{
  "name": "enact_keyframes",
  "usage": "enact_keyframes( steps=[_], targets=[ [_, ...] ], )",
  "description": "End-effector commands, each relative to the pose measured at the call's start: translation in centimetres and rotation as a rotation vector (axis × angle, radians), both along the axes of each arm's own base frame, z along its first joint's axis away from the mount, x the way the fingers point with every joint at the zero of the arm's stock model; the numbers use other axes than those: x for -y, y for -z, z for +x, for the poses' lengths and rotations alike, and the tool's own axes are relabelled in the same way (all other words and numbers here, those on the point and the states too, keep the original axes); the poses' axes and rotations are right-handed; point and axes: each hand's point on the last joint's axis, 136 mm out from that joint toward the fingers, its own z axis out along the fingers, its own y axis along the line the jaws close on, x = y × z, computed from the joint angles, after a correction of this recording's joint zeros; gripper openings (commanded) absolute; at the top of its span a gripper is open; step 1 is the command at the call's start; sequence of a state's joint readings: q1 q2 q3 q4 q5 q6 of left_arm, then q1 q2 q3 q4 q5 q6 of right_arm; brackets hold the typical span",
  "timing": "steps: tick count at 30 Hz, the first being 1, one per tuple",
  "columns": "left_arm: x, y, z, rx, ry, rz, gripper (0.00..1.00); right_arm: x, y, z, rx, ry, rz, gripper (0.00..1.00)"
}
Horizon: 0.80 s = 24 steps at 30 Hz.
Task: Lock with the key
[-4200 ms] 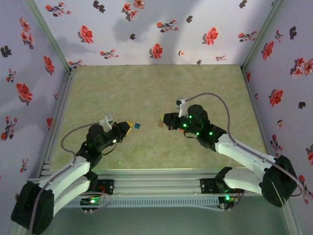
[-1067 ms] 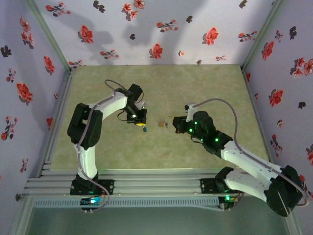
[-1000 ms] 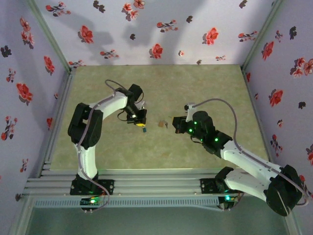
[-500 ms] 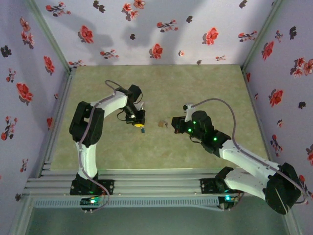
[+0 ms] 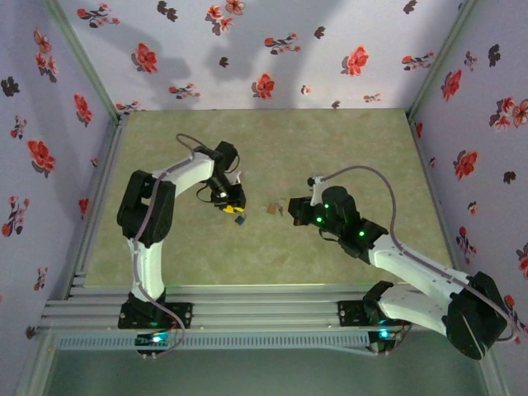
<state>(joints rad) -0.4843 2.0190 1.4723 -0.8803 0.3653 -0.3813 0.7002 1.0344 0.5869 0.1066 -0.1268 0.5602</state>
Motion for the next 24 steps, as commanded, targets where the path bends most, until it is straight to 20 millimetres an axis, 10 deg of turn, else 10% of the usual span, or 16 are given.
enact_keyframes(
  steps=[1, 8, 24],
  targets=[
    [-0.7, -0.4, 0.5, 0.008, 0.004, 0.018, 0.29, -0.2, 0.0, 0.2, 0.001, 0.001, 0.022, 0.0],
    [-1.0, -3.2, 0.6, 0.061, -0.033, -0.019, 0.37, -0.2, 0.6, 0.3, -0.015, 0.002, 0.006, 0.0],
    [-3.4, -16.2, -0.6, 0.477, -0.12, -0.283, 0.67, -3.0, 2.8, -0.4, -0.026, -0.073, -0.072, 0.0]
  ],
)
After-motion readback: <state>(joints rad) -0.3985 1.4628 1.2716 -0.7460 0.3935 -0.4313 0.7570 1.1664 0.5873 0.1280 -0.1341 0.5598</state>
